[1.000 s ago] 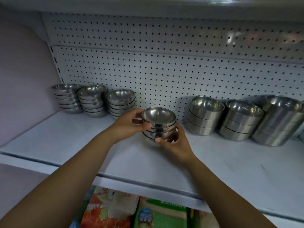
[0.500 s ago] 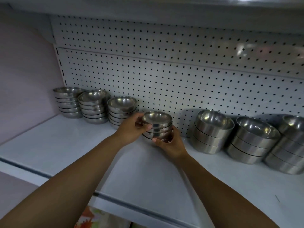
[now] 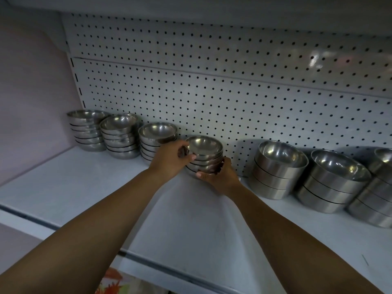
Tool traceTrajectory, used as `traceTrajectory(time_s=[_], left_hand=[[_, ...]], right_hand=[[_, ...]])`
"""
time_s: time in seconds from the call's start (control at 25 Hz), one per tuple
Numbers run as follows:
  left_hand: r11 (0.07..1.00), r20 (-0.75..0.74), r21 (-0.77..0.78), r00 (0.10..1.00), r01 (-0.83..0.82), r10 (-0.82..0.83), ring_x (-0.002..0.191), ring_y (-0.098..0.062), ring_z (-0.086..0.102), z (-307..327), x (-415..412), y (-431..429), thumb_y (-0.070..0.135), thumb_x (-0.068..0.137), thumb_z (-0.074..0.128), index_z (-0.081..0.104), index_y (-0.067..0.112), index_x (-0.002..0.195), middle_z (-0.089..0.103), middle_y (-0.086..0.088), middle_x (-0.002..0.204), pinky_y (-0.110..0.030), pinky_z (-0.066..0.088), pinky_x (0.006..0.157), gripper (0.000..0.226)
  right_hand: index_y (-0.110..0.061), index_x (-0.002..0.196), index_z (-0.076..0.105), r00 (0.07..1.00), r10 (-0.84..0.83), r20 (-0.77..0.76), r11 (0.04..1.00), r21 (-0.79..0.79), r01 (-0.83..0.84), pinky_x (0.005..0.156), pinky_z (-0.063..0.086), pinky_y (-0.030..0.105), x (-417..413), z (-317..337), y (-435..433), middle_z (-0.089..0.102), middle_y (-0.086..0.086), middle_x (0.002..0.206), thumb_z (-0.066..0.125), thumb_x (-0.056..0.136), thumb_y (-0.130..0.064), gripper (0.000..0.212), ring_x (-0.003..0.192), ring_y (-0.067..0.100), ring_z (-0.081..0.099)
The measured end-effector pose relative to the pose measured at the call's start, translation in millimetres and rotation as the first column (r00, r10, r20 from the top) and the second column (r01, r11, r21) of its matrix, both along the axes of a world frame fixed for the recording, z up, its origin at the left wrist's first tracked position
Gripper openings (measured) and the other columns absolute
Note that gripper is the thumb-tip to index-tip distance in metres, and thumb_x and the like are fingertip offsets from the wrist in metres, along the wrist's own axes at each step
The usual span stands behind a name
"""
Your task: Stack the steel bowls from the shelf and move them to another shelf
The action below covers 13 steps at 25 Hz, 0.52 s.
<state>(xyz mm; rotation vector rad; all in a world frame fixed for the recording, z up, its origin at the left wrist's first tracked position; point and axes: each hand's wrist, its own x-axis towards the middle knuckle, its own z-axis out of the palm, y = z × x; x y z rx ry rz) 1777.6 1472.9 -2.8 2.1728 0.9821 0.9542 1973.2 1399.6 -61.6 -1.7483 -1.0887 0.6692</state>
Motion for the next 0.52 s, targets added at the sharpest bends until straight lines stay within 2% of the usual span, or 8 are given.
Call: traceTrajectory(time_s=[0.12,0.2,0.32,0.44,0.52], left_hand=[[0.999,-0.022,0.03,0.999,0.044,-0.044,0.098,-0.017,0.069,-0.3,-4.0,2.2,0.03,0.087,0.079,0.07,0.018,0.112,0.072,0.003,0.102,-0.046,0.058,0.091,0.03],[0.996,-0.039,0.049,0.996,0.078,-0.076,0.1,-0.014,0.068,-2.6,-7.0,0.9,0.029,0.089,0.077,0.069,0.02,0.114,0.071,0.006,0.104,-0.045,0.057,0.091,0.028],[0.99,-0.084,0.026,0.987,0.139,-0.136,0.109,-0.014,0.065,-1.9,-14.1,-1.6,0.028,0.091,0.074,0.063,0.025,0.126,0.068,0.008,0.116,-0.043,0.055,0.096,0.036],[0.986,-0.164,0.034,0.975,0.161,-0.153,0.121,-0.015,0.059,-2.6,-22.6,-2.1,0.035,0.093,0.071,0.053,0.031,0.141,0.061,0.005,0.133,-0.04,0.05,0.102,0.051],[0.985,-0.183,0.07,0.973,0.155,-0.14,0.125,-0.014,0.056,-1.9,-27.8,-5.3,0.038,0.094,0.07,0.052,0.031,0.143,0.059,0.005,0.136,-0.037,0.047,0.103,0.054]], right_hand=[[-0.021,0.14,0.052,0.999,-0.016,0.043,1.0,0.001,0.016,0.099,0.059,0.037,-1.5,-0.5,0.0,0.071,-0.009,0.125,0.099,0.047,-0.062,0.112,0.114,0.013,0.07],[-0.02,0.142,0.05,0.999,-0.013,0.04,1.0,-0.011,0.014,0.102,0.056,0.035,-5.1,4.6,-6.3,0.068,-0.009,0.127,0.1,0.057,-0.051,0.103,0.114,0.012,0.067],[-0.018,0.147,0.045,0.997,0.024,0.067,0.998,-0.058,-0.02,0.095,0.05,0.027,-9.6,17.6,-22.3,0.062,-0.005,0.133,0.095,0.073,-0.037,0.091,0.115,0.013,0.061],[-0.019,0.151,0.044,0.98,0.09,0.179,0.988,-0.143,-0.065,0.094,0.048,0.029,-10.8,25.5,-41.7,0.059,-0.001,0.142,0.088,0.081,-0.046,0.087,0.125,0.018,0.058],[-0.021,0.154,0.041,0.951,0.109,0.29,0.976,-0.211,-0.048,0.103,0.049,0.035,-19.9,35.5,-60.6,0.053,0.001,0.151,0.081,0.086,-0.052,0.085,0.135,0.023,0.054]])
